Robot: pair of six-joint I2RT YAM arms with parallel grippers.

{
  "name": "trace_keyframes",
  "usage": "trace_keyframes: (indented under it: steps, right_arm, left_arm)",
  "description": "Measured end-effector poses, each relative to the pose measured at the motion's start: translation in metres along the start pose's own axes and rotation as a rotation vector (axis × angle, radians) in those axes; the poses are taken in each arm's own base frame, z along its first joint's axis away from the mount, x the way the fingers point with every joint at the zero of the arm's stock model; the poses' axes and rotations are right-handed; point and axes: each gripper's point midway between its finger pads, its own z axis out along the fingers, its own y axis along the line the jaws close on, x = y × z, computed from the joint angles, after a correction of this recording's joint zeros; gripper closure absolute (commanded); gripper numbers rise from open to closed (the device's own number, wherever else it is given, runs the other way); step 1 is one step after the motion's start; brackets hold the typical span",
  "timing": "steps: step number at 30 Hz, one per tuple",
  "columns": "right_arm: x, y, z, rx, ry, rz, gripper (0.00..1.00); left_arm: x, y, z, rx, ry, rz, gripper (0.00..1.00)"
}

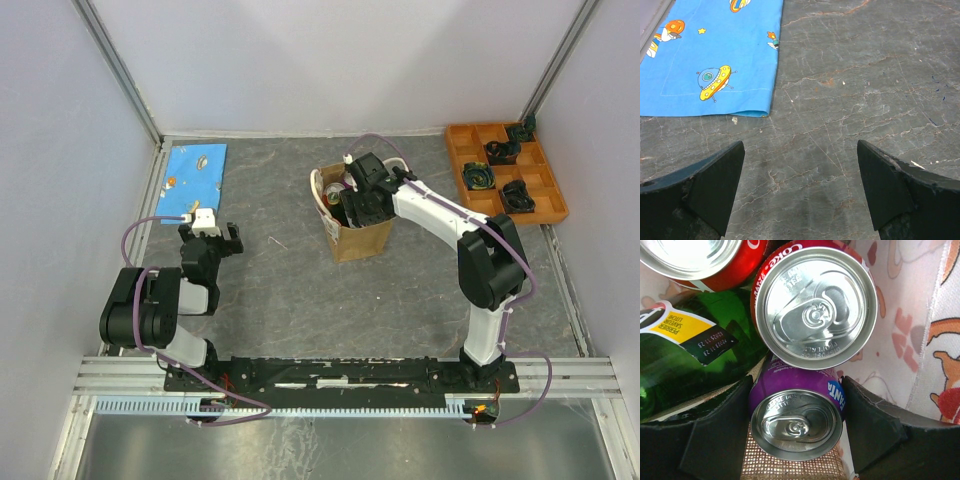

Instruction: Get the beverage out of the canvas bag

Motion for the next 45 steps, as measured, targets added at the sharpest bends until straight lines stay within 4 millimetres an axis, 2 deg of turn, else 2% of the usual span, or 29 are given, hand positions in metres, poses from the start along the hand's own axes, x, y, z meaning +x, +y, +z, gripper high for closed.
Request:
trace_keyframes:
  steps: [8, 13, 19, 29, 33, 39, 43, 45]
  right_arm:
    - [-0.002, -0.003, -0.005, 0.016, 0.007, -0.008, 1.0]
    - [-0.016, -0.008, -0.021, 0.047, -0.002, -0.018, 1.0]
    - [-0.046, -0.015, -0.047, 0.08, -0.07, -0.031, 1.0]
    - [-0.111, -0.016, -0.105, 0.079, -0.299, -0.027, 1.0]
    - [-0.131, -0.022, -0.125, 0.101, -0.39, -0.029, 1.0]
    - [-0.157, -0.049, -0.168, 0.233, -0.548, -0.036, 1.0]
    - [-0.171, -0.082, -0.209, 0.357, -0.677, 0.018, 1.0]
    - [-0.171, -0.107, -0.228, 0.419, -0.722, 0.075, 1.0]
  left_arm:
    - [0.0, 0.0, 0.0, 0.0, 0.0, 0.0, 0.01]
    - [0.0, 0.0, 0.0, 0.0, 0.0, 0.0, 0.01]
    - [0.0, 0.0, 0.0, 0.0, 0.0, 0.0, 0.01]
    - [0.0, 0.0, 0.0, 0.0, 0.0, 0.0, 0.01]
    - [0.0, 0.0, 0.0, 0.0, 0.0, 0.0, 0.01]
    - [0.0, 0.0, 0.0, 0.0, 0.0, 0.0, 0.01]
    - [0.0, 0.0, 0.0, 0.0, 0.0, 0.0, 0.01]
    - [0.0, 0.0, 0.0, 0.0, 0.0, 0.0, 0.01]
